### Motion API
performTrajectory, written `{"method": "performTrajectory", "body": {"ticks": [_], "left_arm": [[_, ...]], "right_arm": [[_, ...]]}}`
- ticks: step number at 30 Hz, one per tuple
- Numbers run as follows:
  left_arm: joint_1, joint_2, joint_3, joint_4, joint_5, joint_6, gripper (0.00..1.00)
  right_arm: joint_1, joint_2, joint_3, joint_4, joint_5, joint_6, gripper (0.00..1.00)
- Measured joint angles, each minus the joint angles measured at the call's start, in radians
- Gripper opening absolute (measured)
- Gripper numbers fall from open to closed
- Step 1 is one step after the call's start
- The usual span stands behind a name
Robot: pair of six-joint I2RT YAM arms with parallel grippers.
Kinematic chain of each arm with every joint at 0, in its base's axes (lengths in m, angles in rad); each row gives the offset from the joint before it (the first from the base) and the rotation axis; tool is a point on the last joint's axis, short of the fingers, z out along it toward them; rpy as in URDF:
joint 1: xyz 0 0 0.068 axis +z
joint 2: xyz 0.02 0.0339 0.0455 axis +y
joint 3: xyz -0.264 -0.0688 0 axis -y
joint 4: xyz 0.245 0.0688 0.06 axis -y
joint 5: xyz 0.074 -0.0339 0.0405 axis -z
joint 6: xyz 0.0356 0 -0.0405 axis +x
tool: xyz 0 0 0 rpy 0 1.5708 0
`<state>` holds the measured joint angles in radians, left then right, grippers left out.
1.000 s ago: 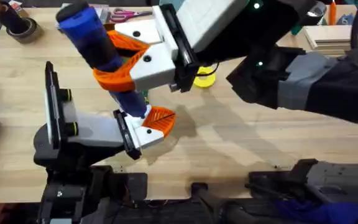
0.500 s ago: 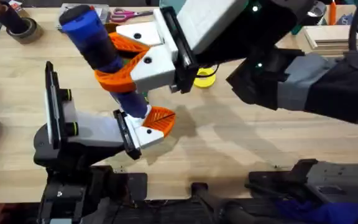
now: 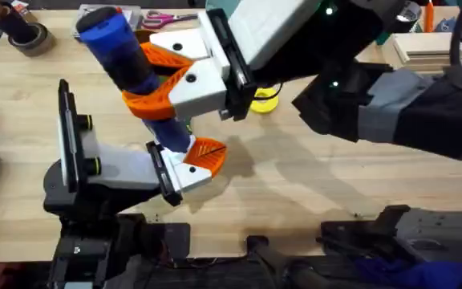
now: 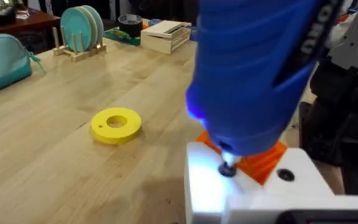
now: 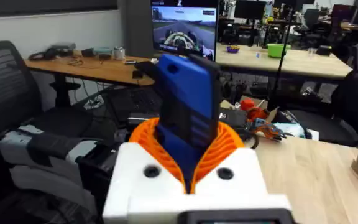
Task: Pick up the gripper from the table and insert it into the empty holder that is missing its gripper. Then pick up a screw, insert it into the mounting hole, and use the screwdriver to tighten it. Finally, clean up the table by picking up the vegetable and placing it into the bucket.
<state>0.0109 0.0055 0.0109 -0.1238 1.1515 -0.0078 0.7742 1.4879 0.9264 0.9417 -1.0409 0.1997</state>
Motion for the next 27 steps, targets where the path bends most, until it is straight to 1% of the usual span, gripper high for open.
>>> {"method": "performTrajectory", "body": {"ticks": [27], "left_arm": [[0.0, 0.0, 0.0, 0.0, 0.0, 0.0, 0.01]], "right_arm": [[-0.012, 0.0, -0.009, 0.005, 0.0, -0.013, 0.026]]}}
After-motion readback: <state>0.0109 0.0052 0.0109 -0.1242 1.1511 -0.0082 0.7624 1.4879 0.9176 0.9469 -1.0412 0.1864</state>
